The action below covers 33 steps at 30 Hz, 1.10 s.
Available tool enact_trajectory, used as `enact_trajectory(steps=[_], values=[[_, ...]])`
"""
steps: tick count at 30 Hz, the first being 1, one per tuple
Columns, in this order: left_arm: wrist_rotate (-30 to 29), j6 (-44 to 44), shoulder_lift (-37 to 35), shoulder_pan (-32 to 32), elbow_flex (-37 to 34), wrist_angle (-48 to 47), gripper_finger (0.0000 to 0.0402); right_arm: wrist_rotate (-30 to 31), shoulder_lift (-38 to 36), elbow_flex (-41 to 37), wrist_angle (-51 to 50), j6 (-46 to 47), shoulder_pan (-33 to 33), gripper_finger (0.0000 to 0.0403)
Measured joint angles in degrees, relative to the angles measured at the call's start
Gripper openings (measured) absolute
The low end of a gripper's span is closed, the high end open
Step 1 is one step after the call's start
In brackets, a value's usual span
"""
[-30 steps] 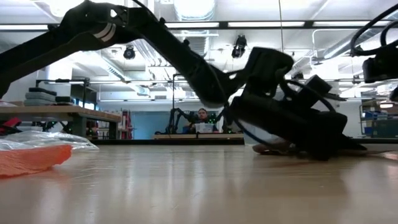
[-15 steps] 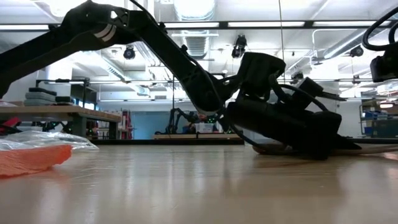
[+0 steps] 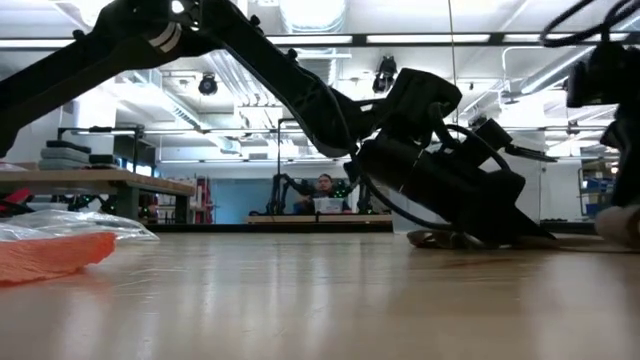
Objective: Roll bandage
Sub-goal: Uncoil the brown bandage
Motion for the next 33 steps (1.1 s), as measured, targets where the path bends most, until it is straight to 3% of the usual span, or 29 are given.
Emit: enact_trajectory(steps=[5, 13, 19, 26, 33], values=[[-0.09, 0.12, -0.56, 0.02, -0.02, -0.49, 0.0036, -0.27, 0.0, -0.02, 1.74, -3.41, -4.72, 0.0014], [0.05, -0.12, -0.56, -0.01, -0.04, -0.32, 0.0036, -3.19, 4.18, -0.09, 12.84, -13.19, -13.09, 0.0118], [0.19, -0.18, -0.56, -0.03, -0.06, -0.41, 0.0036, -4.5, 11.55, -0.02, 16.1, -18.12, -18.73, 0.0163], [-0.52, 1.2, -0.7, -0.04, -0.17, -2.51, 0.0036, -6.94, 10.19, -0.04, 13.1, -15.52, -15.55, 0.0176], [-0.6, 2.2, -0.99, 0.52, -0.93, -4.75, 0.0036, -7.21, 6.83, 0.16, 3.39, -9.37, -8.79, 0.0176]])
